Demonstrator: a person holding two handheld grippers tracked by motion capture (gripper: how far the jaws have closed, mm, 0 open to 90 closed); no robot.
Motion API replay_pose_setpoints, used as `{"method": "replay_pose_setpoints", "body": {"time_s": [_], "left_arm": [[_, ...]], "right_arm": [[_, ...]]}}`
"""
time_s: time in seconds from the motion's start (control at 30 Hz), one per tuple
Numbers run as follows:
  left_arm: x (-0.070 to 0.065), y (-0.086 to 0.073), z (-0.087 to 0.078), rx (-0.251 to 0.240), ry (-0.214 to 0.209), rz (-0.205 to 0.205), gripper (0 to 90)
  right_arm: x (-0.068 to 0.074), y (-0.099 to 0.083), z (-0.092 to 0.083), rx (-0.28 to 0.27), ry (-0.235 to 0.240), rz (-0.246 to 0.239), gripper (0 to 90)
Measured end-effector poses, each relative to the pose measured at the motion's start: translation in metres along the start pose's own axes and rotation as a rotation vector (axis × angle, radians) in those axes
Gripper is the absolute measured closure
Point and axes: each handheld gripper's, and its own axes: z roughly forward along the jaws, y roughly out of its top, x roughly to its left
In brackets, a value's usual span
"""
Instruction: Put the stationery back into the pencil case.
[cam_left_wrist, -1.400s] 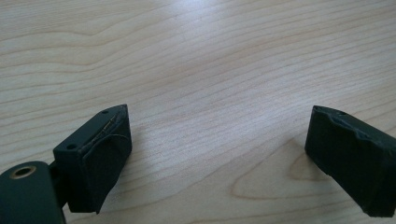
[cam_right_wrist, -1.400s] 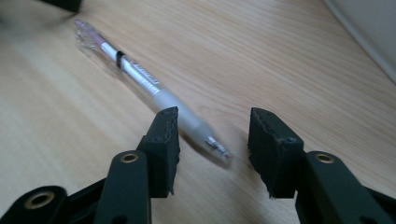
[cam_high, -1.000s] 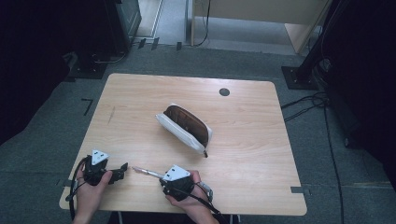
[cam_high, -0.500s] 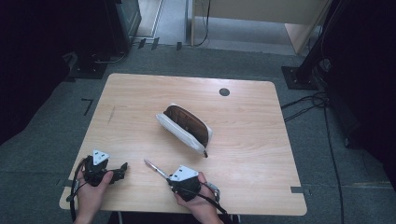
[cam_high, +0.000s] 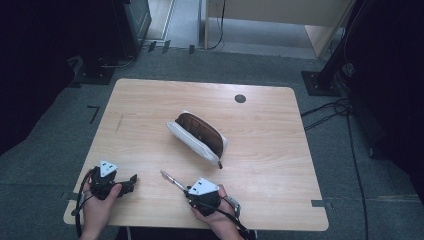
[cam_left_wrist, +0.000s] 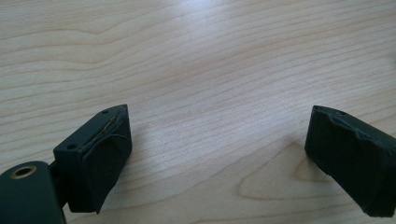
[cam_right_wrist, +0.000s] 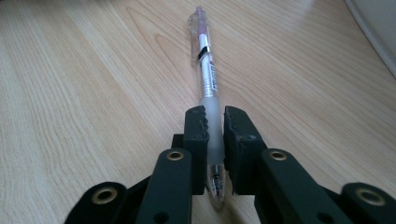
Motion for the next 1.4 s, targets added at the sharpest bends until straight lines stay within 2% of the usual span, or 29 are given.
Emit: {"method": "replay_pose_setpoints", "body": {"time_s": [0.1,0.27,0.4,0.9,1.4], "left_arm": [[0.000,0.000,0.000,-0.002,-0.002,-0.001,7.7],[0.000,0.000,0.000,-0.002,-0.002,0.000,7.7],[0.000,0.000,0.000,-0.002,-0.002,0.000,7.7],[0.000,0.000,0.000,-0.002,-0.003,0.000,7.7],[0.000,0.000,0.000,-0.001,-0.006,0.005,7.7]], "right_arm": [[0.001,0.000,0.000,-0.001,-0.007,-0.001,81.3],[-0.002,0.000,-0.002,-0.008,-0.002,0.040,81.5],[-0.003,0.003,-0.007,-0.028,-0.002,0.035,81.6],[-0.013,0.036,-0.041,-0.107,0.015,0.030,81.7],[-0.045,0.063,-0.079,-0.192,-0.031,0.053,81.7]]}}
